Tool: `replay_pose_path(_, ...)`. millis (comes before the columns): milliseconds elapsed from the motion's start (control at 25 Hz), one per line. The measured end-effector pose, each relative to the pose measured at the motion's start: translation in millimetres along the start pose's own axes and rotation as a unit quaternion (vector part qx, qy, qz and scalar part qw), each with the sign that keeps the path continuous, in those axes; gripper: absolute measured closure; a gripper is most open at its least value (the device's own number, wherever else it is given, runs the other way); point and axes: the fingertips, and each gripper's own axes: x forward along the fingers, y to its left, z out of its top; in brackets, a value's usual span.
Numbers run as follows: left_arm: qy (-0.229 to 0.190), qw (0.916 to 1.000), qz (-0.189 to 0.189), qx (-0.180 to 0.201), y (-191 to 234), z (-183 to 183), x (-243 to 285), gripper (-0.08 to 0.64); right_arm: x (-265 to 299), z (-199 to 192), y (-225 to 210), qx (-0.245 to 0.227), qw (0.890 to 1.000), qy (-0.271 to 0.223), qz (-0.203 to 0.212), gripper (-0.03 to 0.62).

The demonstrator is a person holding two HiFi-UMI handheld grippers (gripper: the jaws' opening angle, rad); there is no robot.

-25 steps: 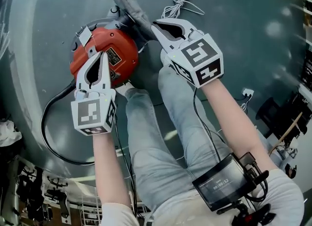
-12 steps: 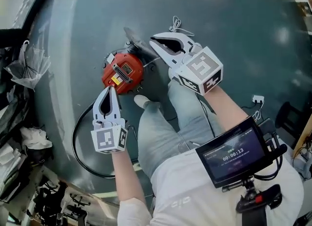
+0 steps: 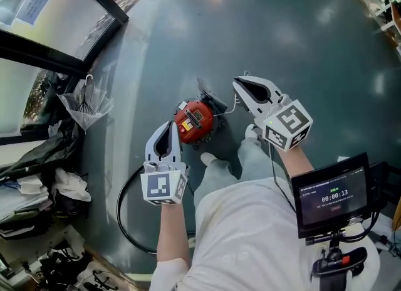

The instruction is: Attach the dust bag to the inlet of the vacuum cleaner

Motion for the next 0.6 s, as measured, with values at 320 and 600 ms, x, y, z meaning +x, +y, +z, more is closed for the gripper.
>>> replay_pose_path(320,-0.033,0.9990,0.018,0.026,-52,43,-55,0.554,-63,45,38,-0.013,0.998,-0.040,0.040,0.571)
replay_pose_path(600,-0.022,0.9962,0.081,0.020,-115,35,-107,0.554,-114,49,73,-0.047,0.991,-0.047,0.118,0.571)
